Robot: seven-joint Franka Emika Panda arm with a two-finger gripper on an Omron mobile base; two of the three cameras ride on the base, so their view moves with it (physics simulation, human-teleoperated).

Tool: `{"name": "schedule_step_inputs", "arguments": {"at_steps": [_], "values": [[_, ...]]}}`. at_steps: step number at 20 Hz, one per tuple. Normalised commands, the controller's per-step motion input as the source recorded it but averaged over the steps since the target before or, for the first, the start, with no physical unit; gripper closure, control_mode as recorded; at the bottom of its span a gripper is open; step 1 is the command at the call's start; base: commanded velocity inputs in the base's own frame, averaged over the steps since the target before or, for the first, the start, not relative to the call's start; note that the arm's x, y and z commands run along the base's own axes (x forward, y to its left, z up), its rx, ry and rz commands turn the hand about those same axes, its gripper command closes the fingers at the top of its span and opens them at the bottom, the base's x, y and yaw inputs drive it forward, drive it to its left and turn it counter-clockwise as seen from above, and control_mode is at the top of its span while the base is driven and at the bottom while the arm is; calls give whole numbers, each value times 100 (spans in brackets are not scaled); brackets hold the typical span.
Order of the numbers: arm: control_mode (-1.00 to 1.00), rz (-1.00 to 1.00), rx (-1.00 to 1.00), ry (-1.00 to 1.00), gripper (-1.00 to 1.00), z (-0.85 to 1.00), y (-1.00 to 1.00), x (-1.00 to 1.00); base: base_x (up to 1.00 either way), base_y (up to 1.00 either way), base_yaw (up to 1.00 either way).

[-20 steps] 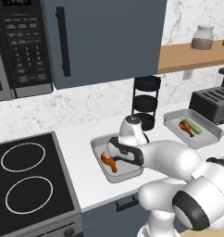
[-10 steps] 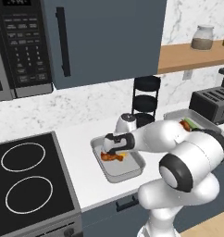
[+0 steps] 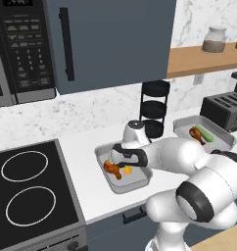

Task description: Place one corn and one chicken drumstick in each tupperware on the nearby counter, to pack two identical lunches.

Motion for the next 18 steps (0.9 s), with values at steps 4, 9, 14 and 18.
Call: {"name": "schedule_step_inputs", "arguments": {"at_steps": [4, 9, 14, 18], "values": [[-100, -14, 0, -9, -100, 25, -20, -58, 0, 0, 0], [-100, -12, 0, -31, -100, 62, -33, -98, 0, 0, 0], [-100, -7, 0, -49, -100, 79, -13, -100, 0, 0, 0], [-100, -3, -7, -53, -100, 100, 10, -91, 0, 0, 0]]}}
